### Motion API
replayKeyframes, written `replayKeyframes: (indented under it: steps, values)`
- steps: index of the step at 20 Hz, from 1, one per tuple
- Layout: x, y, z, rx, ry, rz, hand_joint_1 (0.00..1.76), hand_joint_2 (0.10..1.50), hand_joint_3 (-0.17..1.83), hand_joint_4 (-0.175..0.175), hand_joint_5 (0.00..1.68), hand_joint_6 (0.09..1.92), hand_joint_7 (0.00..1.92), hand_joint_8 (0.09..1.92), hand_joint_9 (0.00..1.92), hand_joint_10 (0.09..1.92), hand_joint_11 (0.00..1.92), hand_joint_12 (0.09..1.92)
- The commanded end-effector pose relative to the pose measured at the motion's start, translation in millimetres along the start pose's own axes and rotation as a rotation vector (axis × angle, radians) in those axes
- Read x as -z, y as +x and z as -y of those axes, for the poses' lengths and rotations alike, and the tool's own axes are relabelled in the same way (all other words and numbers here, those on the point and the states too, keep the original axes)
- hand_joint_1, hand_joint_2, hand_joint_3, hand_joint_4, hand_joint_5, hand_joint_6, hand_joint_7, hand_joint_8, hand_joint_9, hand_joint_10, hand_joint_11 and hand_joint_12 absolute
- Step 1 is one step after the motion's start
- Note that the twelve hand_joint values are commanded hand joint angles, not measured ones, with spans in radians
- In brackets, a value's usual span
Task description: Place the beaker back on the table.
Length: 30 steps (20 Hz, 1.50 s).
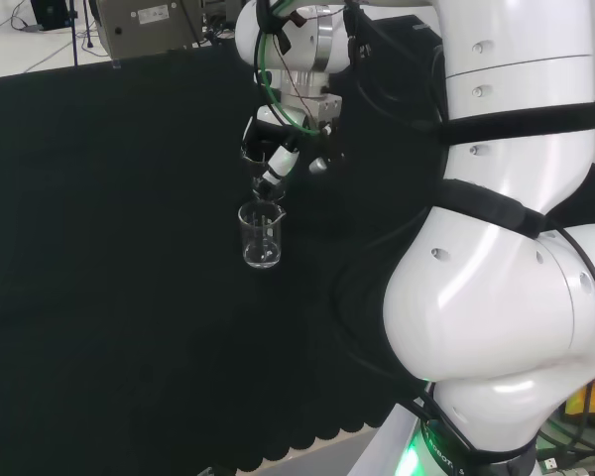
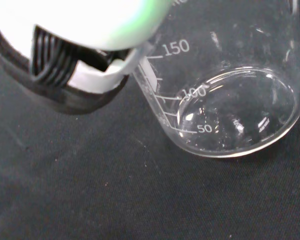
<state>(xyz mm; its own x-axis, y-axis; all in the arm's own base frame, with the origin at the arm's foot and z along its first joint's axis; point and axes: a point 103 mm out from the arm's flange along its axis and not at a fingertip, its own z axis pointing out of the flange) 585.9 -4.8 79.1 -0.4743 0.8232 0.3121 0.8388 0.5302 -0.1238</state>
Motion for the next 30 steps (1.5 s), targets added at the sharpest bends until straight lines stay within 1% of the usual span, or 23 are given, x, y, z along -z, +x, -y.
replayKeyframes:
  steps: [1, 2, 3, 5, 6, 7, 8, 9, 11, 12, 15, 17, 19, 21, 24, 28, 30]
  values:
    - [-1, 0, 2, 0.002, -0.002, -0.024, 1.33, 0.64, 0.57, -0.175, 1.52, 0.12, 1.61, 0.09, 1.79, 0.09, 1.53, 0.48]
    - [-1, 0, 2, 0.001, 0.006, -0.032, 1.33, 0.64, 0.57, -0.175, 1.52, 0.12, 1.61, 0.09, 1.79, 0.09, 1.53, 0.49]
    - [-1, 0, 2, 0.002, 0.021, -0.026, 1.32, 0.67, 0.51, -0.175, 1.50, 0.12, 1.60, 0.09, 1.76, 0.09, 1.53, 0.49]
    - [-2, 1, 1, -0.001, 0.071, -0.009, 1.32, 0.82, 0.24, -0.175, 1.44, 0.19, 1.56, 0.09, 1.66, 0.09, 1.53, 0.51]
    - [-2, 2, 1, -0.001, 0.086, 0.011, 1.26, 0.88, 0.15, -0.094, 1.41, 0.24, 1.54, 0.09, 1.61, 0.09, 1.52, 0.53]
    - [-2, 3, 1, 0.000, 0.099, 0.027, 1.22, 0.87, 0.10, -0.035, 1.32, 0.29, 1.51, 0.09, 1.57, 0.09, 1.48, 0.56]
    - [-2, 3, 1, 0.000, 0.111, 0.038, 1.19, 0.86, 0.07, -0.005, 1.22, 0.37, 1.47, 0.09, 1.55, 0.09, 1.43, 0.60]
    - [-2, 4, 2, 0.001, 0.118, 0.053, 1.18, 0.85, 0.06, 0.003, 1.13, 0.46, 1.44, 0.09, 1.52, 0.09, 1.38, 0.64]
    - [-1, 7, 3, 0.002, 0.128, 0.117, 1.14, 0.81, 0.08, -0.009, 0.93, 0.63, 1.31, 0.09, 1.43, 0.09, 1.22, 0.76]
    - [-1, 8, 3, 0.000, 0.138, 0.134, 1.12, 0.80, 0.10, -0.009, 0.86, 0.69, 1.24, 0.09, 1.36, 0.09, 1.11, 0.84]
    - [-1, 11, 6, -0.012, 0.132, 0.153, 1.08, 0.75, 0.17, -0.016, 0.70, 0.77, 1.09, 0.09, 1.19, 0.09, 0.83, 1.05]
    - [1, 13, 7, -0.016, 0.129, 0.161, 1.05, 0.68, 0.31, -0.022, 0.63, 0.78, 1.02, 0.09, 1.12, 0.09, 0.72, 1.13]
    - [4, 15, 9, -0.022, 0.135, 0.159, 1.03, 0.61, 0.42, -0.029, 0.56, 0.77, 0.96, 0.09, 1.07, 0.09, 0.64, 1.19]
    - [8, 17, 11, -0.028, 0.139, 0.153, 1.00, 0.57, 0.47, -0.034, 0.48, 0.72, 0.87, 0.09, 1.01, 0.09, 0.55, 1.24]
    - [15, 19, 14, -0.027, 0.141, 0.144, 0.96, 0.55, 0.49, -0.034, 0.43, 0.66, 0.77, 0.09, 0.93, 0.09, 0.45, 1.28]
    - [25, 22, 15, -0.038, 0.147, 0.142, 0.92, 0.55, 0.48, -0.034, 0.41, 0.59, 0.70, 0.09, 0.87, 0.09, 0.41, 1.30]
    - [34, 24, 17, -0.048, 0.138, 0.139, 0.91, 0.56, 0.46, -0.032, 0.39, 0.54, 0.63, 0.09, 0.78, 0.09, 0.35, 1.33]
